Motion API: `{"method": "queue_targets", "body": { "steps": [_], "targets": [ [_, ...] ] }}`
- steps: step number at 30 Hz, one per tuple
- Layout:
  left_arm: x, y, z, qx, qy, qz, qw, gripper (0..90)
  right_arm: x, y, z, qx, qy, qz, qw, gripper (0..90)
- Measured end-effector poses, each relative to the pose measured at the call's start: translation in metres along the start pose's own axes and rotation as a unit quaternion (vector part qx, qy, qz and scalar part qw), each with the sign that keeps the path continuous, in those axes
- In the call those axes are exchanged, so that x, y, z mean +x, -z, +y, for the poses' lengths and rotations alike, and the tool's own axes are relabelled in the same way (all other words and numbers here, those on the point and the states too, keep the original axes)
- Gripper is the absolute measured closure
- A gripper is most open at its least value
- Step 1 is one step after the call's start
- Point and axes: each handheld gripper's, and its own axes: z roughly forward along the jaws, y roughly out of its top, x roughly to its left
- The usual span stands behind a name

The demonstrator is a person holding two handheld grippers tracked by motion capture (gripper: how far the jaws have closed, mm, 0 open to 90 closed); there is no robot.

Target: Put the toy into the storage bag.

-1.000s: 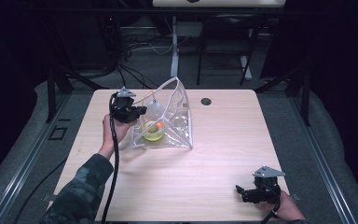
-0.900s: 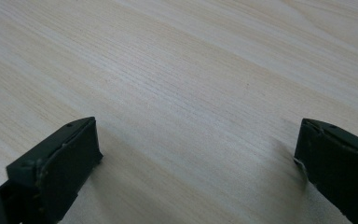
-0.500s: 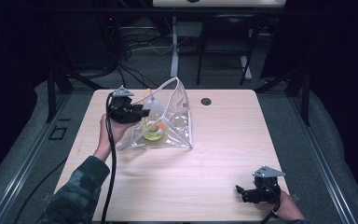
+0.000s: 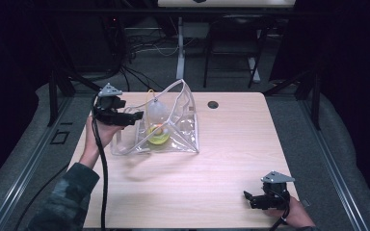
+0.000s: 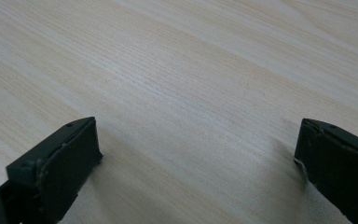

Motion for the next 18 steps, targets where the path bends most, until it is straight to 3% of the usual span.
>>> {"method": "queue_targets", "body": {
  "steps": [8, 18],
  "targets": [
    [0.019, 0.021, -0.01, 0.002, 0.015, 0.032, 0.9994, 7.2, 0.0, 0.0, 0.0, 0.0, 0.0, 0.0, 1.0, 0.0],
    [0.034, 0.035, -0.027, 0.021, 0.021, 0.046, 0.9985, 0.1, 0.0, 0.0, 0.0, 0.0, 0.0, 0.0, 1.0, 0.0]
  ]
}}
